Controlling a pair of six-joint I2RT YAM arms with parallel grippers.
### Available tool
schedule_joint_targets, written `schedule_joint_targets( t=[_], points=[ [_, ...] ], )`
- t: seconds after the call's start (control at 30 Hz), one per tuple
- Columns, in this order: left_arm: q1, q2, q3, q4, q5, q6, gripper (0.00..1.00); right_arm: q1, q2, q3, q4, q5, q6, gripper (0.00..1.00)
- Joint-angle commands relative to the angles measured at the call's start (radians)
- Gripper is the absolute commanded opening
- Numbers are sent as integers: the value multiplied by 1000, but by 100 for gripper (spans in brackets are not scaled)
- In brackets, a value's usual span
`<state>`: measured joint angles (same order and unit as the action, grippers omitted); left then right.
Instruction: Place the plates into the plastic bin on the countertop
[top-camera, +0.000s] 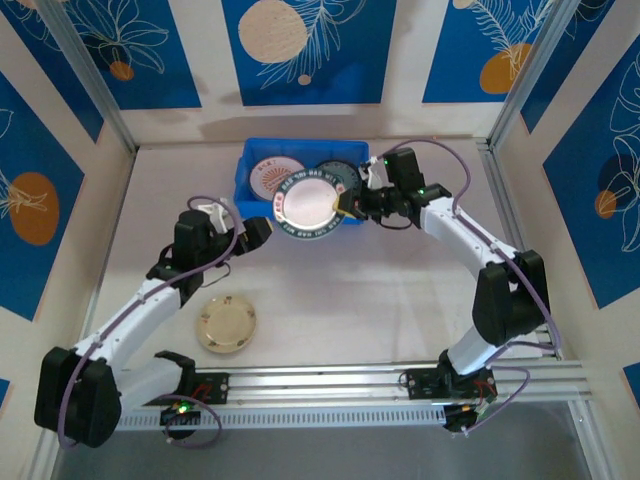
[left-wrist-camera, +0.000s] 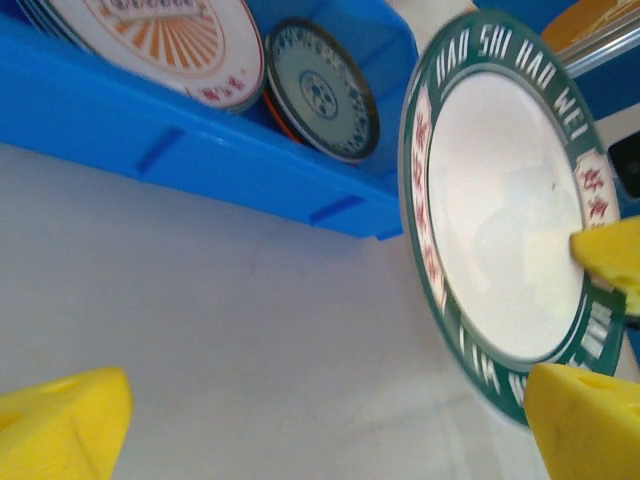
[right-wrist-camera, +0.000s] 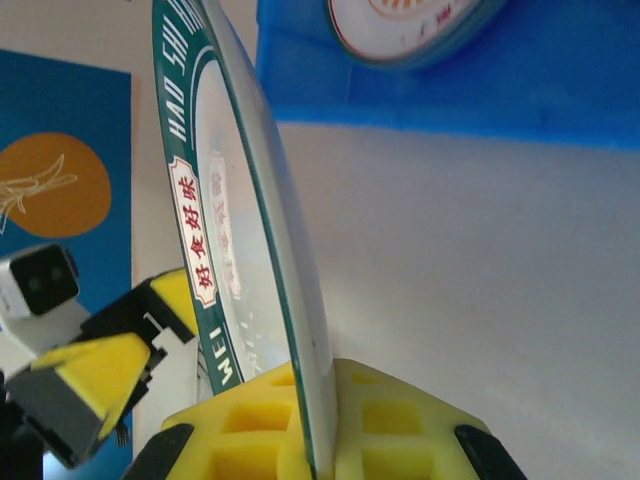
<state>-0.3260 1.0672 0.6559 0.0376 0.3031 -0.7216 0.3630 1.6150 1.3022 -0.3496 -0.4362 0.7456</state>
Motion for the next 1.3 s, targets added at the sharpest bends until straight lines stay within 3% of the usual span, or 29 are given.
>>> schedule_joint_targets(
  t=[0.0, 0.27, 0.6, 0.9, 1.27],
  points=[
    [-1, -28, 61, -87, -71, 103, 100, 5, 77, 144, -65, 28, -31, 0],
    [17, -16, 71, -53, -8, 116, 100, 11, 262, 336, 13, 48, -5, 0],
    [63, -29, 71, -65, 4, 115, 100, 23, 544, 642, -25, 93, 19, 0],
    [106, -50, 39, -14, 49, 59, 100, 26, 768, 863, 1, 33, 97, 0],
    [112, -72, 18, -31, 48, 44, 100, 36, 971, 1151, -121, 22, 132, 0]
  ],
)
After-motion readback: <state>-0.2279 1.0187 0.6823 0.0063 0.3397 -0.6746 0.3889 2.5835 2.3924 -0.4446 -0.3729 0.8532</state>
